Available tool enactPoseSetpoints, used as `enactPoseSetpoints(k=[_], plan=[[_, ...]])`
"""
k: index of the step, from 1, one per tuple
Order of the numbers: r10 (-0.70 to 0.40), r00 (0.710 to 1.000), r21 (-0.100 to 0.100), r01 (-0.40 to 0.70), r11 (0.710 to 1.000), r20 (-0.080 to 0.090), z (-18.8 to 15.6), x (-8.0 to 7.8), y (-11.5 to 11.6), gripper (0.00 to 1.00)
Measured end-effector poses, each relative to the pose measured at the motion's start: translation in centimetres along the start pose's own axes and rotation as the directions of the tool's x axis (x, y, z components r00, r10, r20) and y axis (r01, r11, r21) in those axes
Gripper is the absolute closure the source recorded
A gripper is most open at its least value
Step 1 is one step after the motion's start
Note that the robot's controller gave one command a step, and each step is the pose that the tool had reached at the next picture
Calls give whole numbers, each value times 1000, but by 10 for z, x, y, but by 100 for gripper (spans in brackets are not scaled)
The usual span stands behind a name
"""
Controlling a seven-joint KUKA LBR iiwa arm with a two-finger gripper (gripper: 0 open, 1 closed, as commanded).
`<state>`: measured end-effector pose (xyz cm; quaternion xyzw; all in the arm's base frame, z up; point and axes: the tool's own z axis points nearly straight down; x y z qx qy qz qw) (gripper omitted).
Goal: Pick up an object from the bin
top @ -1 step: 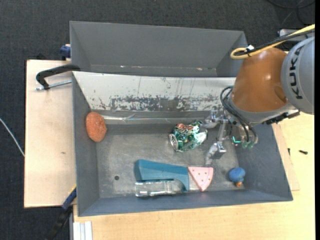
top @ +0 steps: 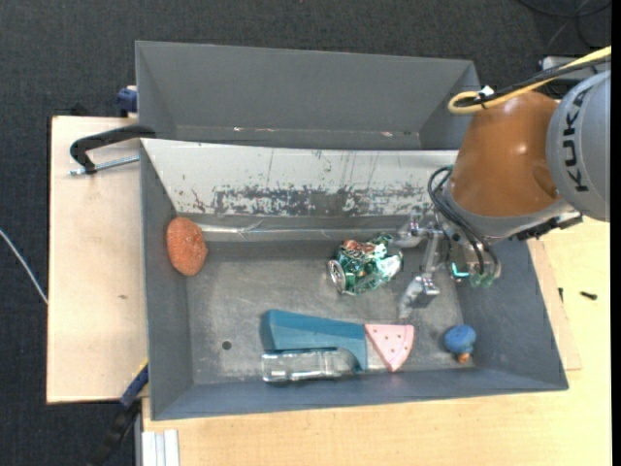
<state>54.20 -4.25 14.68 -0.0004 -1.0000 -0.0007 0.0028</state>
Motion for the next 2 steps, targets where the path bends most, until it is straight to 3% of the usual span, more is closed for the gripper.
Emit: enactPoseSetpoints(k=[1, 2], plan=[[-45, 999, 1, 45, 999, 10, -9, -14, 0, 0], [-93, 995, 3, 93, 996, 18, 30, -41, -3, 0]])
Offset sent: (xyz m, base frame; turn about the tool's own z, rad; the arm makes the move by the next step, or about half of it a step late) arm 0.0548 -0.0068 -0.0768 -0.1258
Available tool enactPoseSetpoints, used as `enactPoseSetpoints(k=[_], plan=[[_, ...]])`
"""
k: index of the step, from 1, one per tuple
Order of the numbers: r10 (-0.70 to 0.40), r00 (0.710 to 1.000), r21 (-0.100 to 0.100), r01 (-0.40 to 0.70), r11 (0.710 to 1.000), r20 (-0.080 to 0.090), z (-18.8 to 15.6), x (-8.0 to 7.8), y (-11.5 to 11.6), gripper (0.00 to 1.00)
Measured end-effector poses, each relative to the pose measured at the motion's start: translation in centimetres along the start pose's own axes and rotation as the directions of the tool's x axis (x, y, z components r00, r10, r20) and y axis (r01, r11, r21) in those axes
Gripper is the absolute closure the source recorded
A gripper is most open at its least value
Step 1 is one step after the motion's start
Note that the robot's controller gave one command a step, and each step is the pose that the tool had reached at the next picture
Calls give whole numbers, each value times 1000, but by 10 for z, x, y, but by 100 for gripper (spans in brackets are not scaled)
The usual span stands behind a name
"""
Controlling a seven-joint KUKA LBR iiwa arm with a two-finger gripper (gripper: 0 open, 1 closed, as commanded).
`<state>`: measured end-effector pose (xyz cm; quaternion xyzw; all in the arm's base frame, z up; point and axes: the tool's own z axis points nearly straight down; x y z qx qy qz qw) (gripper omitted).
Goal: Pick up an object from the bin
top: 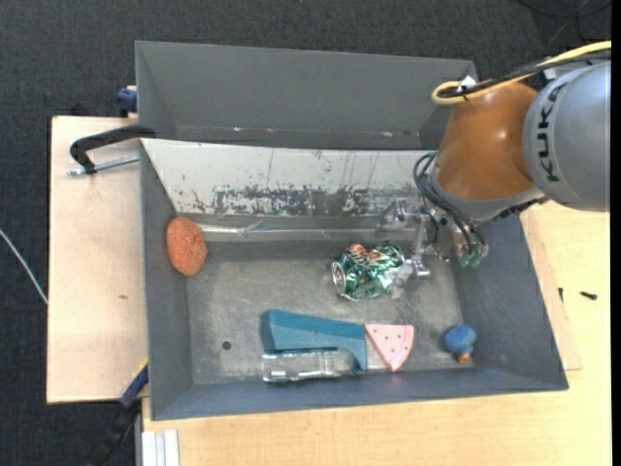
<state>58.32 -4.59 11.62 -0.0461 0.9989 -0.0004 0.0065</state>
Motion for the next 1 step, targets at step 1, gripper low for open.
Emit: enactPoseSetpoints(k=[1], plan=[[321, 947, -2, -321, 947, -10, 39, -2, -2, 100]])
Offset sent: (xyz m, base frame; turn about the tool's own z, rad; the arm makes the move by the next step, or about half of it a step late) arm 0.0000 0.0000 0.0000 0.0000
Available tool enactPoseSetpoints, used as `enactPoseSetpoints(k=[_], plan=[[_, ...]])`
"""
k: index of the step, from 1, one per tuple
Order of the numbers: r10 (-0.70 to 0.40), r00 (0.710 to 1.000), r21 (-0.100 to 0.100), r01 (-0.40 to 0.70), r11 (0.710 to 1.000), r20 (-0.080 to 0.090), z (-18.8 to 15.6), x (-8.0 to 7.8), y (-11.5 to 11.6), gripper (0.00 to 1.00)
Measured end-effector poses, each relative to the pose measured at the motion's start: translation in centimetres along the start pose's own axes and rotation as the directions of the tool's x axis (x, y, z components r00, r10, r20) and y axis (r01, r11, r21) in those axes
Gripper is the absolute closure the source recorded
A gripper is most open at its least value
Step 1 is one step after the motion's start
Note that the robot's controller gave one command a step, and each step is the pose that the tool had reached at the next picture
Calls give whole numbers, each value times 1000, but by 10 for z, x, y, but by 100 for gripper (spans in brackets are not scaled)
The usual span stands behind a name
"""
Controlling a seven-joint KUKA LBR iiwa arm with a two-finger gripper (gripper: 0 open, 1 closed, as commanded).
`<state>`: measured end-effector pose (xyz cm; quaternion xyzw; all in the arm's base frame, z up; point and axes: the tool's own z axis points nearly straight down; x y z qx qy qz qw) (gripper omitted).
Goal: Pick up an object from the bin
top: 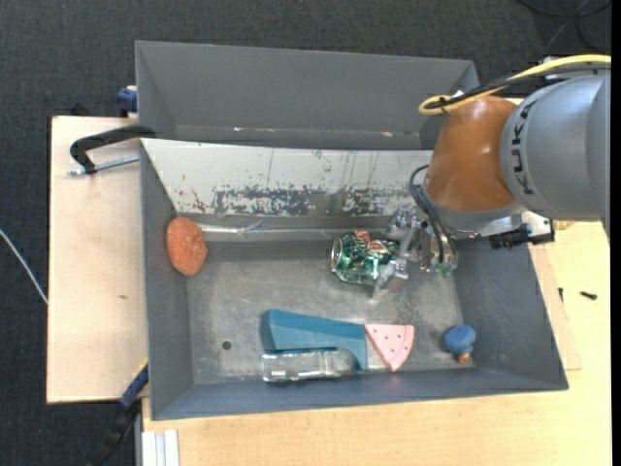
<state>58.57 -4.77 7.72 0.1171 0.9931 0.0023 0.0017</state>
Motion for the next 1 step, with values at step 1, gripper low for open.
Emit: enactPoseSetpoints(k=[1], plan=[[0, 1000, 0, 0, 1000, 1, 0, 0, 0, 100]])
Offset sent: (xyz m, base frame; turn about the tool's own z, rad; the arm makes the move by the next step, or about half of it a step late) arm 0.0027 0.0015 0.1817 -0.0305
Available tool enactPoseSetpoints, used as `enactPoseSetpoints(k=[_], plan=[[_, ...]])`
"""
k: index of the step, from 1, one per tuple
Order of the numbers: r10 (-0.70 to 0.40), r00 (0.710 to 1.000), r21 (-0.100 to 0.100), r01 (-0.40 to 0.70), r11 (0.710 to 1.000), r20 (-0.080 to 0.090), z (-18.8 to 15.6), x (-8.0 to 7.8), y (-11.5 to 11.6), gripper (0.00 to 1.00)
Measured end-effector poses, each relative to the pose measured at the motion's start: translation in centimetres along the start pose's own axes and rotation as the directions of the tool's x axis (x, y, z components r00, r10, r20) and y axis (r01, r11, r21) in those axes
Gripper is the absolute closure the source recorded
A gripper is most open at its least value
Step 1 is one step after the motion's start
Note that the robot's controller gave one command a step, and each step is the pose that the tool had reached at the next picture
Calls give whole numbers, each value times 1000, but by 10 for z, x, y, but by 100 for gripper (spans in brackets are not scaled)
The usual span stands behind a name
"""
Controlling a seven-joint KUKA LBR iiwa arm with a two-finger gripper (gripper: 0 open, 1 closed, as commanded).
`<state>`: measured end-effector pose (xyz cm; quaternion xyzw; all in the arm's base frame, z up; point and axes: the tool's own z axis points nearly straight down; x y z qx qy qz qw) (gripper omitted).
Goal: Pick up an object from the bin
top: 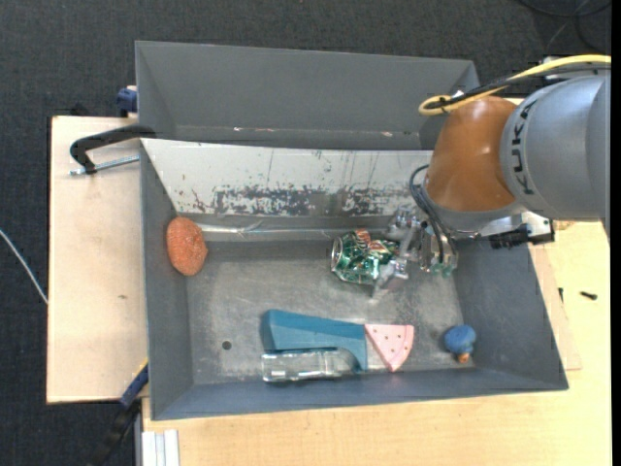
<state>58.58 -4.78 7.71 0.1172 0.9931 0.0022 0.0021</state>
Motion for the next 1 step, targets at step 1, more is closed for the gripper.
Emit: enactPoseSetpoints(k=[1], plan=[[-31, 999, 2, 31, 1000, 12, -188, -6, 4, 100]])
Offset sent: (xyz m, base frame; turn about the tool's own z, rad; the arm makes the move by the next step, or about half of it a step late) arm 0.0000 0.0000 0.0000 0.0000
